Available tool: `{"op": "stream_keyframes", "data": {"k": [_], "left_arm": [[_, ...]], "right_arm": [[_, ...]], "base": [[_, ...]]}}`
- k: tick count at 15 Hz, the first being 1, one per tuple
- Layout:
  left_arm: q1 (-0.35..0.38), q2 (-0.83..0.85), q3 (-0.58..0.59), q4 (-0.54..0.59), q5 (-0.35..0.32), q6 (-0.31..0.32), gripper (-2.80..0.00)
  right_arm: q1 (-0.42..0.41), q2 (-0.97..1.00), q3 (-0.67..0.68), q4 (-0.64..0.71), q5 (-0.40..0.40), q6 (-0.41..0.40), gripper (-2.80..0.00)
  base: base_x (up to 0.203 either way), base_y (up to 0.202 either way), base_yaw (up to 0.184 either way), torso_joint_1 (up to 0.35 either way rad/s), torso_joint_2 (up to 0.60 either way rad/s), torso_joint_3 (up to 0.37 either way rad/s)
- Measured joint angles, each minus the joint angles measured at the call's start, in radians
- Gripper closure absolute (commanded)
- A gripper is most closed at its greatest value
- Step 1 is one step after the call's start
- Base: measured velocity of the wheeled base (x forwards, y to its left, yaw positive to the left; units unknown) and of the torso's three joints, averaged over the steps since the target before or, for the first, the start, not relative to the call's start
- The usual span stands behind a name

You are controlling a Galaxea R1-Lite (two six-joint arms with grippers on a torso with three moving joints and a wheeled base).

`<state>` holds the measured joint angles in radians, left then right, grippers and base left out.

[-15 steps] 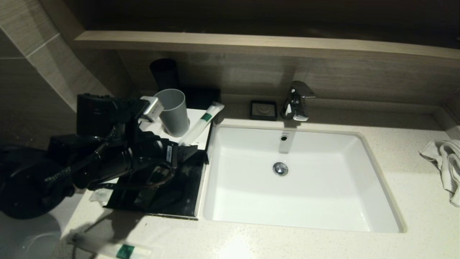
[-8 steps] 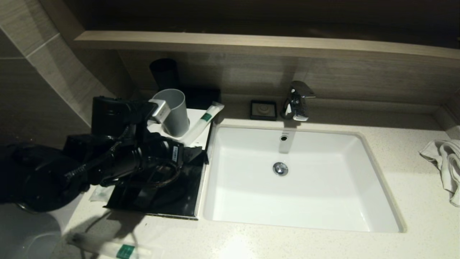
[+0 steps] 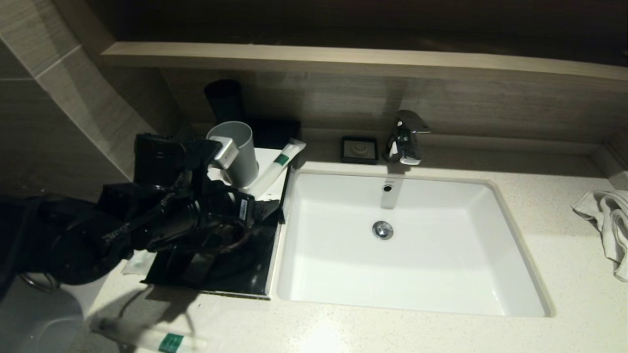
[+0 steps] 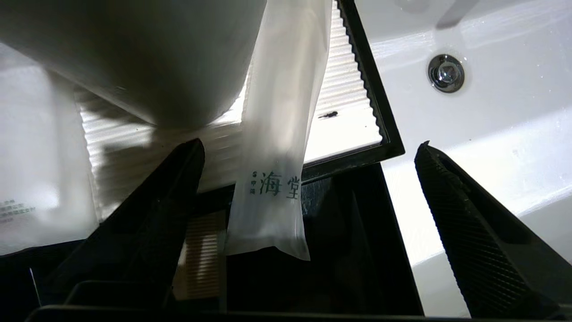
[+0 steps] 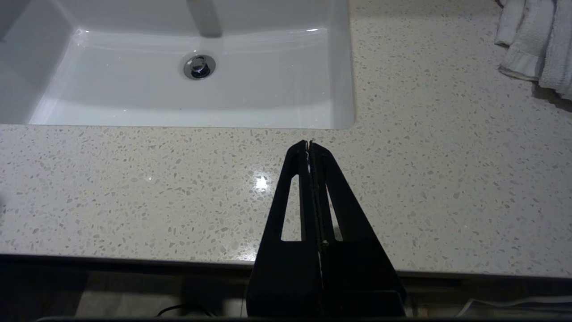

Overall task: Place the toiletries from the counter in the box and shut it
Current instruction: Pick up the bathroom toiletry

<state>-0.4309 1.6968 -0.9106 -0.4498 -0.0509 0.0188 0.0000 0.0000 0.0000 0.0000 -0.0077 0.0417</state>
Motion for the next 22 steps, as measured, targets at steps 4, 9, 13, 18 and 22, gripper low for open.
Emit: {"op": "stream_keyframes", "data": {"k": [4, 9, 13, 18, 22], "left_arm": [[0.001, 0.006, 0.001, -0.003, 0.003, 0.018, -2.80], [0.002, 0.005, 0.006, -0.001, 0.031, 0.079, -2.80], [0.002, 0.005, 0.017, -0.019, 0.044, 0.104, 0.00], [0.001, 0.005, 0.027, -0.037, 0.043, 0.105, 0.00], [0.001, 0.000, 0.031, -0.040, 0.043, 0.105, 0.00]], "right_arm": [[0.000, 0.000, 0.000, 0.000, 0.000, 0.000, 0.00], [0.000, 0.000, 0.000, 0.000, 0.000, 0.000, 0.00], [0.000, 0.000, 0.000, 0.000, 0.000, -0.001, 0.00], [0.000, 0.000, 0.000, 0.000, 0.000, 0.000, 0.00], [0.000, 0.000, 0.000, 0.000, 0.000, 0.000, 0.00]], "base": [[0.000, 0.000, 0.000, 0.000, 0.00, 0.000], [0.000, 0.000, 0.000, 0.000, 0.00, 0.000], [0.000, 0.000, 0.000, 0.000, 0.00, 0.000], [0.000, 0.000, 0.000, 0.000, 0.00, 0.000], [0.000, 0.000, 0.000, 0.000, 0.00, 0.000]]}}
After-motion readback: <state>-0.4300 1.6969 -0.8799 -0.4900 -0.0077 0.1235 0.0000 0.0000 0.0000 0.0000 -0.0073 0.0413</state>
